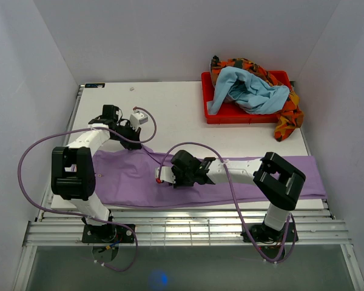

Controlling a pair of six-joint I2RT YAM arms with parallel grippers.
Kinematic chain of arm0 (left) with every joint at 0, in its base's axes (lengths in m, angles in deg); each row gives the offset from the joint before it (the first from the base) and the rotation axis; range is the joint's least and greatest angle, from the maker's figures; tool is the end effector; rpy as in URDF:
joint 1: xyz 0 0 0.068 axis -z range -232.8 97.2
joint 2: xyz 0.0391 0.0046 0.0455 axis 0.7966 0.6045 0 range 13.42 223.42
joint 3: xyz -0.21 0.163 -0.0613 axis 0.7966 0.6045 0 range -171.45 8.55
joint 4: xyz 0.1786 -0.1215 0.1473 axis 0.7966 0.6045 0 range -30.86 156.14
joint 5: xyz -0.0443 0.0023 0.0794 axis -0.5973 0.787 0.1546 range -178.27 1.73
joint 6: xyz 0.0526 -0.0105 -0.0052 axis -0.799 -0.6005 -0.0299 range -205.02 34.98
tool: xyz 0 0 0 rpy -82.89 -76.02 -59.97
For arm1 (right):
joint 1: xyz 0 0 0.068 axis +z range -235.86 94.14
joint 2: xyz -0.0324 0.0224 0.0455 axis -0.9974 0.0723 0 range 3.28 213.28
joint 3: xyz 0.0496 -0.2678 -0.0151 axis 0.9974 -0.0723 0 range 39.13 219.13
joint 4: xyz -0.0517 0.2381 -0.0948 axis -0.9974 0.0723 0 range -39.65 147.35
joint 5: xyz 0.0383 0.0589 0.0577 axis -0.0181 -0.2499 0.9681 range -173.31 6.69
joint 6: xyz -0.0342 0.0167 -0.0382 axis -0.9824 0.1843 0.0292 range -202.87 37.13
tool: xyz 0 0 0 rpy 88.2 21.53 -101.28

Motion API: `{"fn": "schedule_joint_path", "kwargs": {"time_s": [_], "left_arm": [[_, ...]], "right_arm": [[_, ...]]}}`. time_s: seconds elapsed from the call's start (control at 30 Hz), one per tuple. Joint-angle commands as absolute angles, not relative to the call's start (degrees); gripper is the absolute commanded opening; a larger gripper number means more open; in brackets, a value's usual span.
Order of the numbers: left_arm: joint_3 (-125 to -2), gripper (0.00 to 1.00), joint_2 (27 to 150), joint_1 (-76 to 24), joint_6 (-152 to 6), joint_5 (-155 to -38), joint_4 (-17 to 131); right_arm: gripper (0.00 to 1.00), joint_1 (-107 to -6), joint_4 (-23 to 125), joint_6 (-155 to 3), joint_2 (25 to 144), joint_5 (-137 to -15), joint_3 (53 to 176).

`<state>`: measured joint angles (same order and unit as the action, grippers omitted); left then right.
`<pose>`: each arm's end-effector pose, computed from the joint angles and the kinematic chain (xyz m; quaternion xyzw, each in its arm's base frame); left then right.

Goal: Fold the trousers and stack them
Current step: Fold the trousers

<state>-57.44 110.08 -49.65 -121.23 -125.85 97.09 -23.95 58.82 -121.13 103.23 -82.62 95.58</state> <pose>0.3275 -0.0397 0.2072 0.3696 0.8558 -0.2536 0.2583 0.1655 0.3108 0.1621 -0.7263 0.6052 0.0723 0.3178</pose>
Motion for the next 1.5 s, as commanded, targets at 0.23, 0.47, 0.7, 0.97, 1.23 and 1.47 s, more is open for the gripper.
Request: {"fn": "schedule_joint_path", "kwargs": {"time_s": [0.23,0.47,0.7,0.97,1.23,1.47], "left_arm": [[-51.6,0.44,107.4,-49.0,-118.4,-110.1,69.0],[-61.1,0.77,106.8,-50.3,-115.8,-107.7,75.8],[-65.2,0.76,102.3,-57.5,-116.1,-120.0,105.0],[-46.4,0.68,98.7,-59.4,-111.5,-114.2,104.4],[-42.9,0.64,106.7,-67.6,-115.5,-98.6,95.3],[-54.6,0.68,115.1,-68.5,-119.2,-93.6,92.0]], "right_arm": [[0.22,-26.8,77.5,-119.2,110.6,-71.6,100.3],[0.32,-31.2,79.2,-115.2,108.2,-71.2,102.3],[0.55,-38.0,81.7,-112.1,101.6,-69.0,102.9],[0.56,-44.7,84.9,-110.9,101.5,-68.0,104.1],[0.53,-52.5,85.7,-113.8,107.9,-72.9,100.7],[0.52,-57.1,84.8,-115.6,108.8,-75.5,97.5]]}}
